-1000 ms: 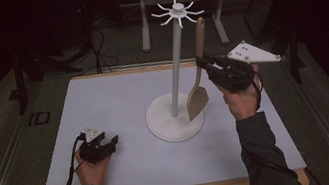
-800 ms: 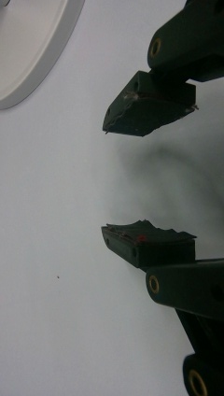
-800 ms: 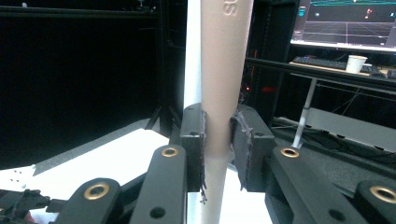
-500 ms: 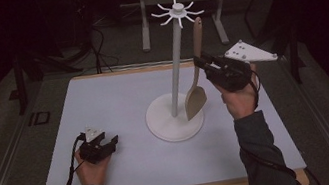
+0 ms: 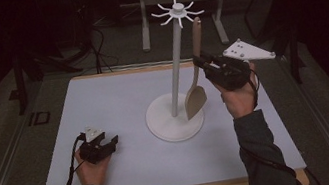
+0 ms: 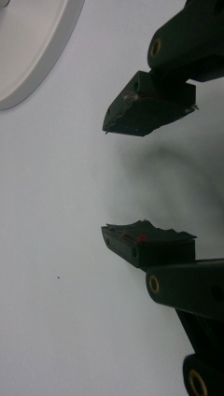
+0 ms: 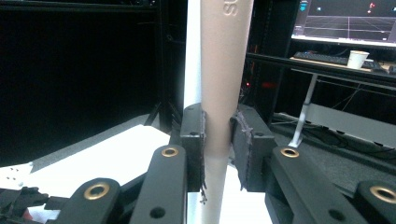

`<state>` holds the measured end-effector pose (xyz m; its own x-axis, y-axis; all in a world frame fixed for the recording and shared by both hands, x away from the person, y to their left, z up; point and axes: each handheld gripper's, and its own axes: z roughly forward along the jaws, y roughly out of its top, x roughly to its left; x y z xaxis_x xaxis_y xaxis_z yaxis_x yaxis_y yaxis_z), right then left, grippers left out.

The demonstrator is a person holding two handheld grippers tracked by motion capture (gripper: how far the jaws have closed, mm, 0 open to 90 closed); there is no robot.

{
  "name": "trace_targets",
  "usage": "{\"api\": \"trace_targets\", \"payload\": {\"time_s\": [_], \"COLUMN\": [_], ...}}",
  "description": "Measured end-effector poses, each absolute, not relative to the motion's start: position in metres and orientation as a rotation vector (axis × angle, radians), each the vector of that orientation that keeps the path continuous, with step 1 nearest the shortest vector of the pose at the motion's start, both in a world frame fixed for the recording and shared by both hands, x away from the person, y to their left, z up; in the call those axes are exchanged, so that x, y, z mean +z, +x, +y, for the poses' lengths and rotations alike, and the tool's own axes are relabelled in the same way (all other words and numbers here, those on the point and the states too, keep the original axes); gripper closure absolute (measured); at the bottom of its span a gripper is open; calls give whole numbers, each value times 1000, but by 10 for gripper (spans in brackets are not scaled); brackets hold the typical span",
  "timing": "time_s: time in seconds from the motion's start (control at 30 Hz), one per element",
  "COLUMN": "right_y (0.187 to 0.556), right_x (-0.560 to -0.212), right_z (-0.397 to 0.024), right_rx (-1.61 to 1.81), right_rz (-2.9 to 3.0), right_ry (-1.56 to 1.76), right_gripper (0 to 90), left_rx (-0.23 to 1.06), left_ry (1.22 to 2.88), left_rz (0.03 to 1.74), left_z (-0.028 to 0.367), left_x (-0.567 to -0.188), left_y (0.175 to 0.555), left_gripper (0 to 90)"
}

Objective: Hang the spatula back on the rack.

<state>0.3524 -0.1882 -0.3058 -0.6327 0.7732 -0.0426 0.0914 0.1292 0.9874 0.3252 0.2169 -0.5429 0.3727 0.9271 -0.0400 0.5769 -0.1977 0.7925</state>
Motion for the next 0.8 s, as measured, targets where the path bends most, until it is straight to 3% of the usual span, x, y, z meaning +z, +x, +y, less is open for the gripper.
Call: {"api": "trace_targets", "payload": {"time_s": [0.8], "right_y": [360], "right_x": [-308], "right_z": [-181], "right_rx": [1551], "right_rz": [1857], "right_ry": [843], "right_gripper": [743], "left_rx": [595], "left_ry": [1886], "left_rz": [1304], "left_z": [217], "left_x": [-543], "left_y": [325], "left_gripper": [438]}}
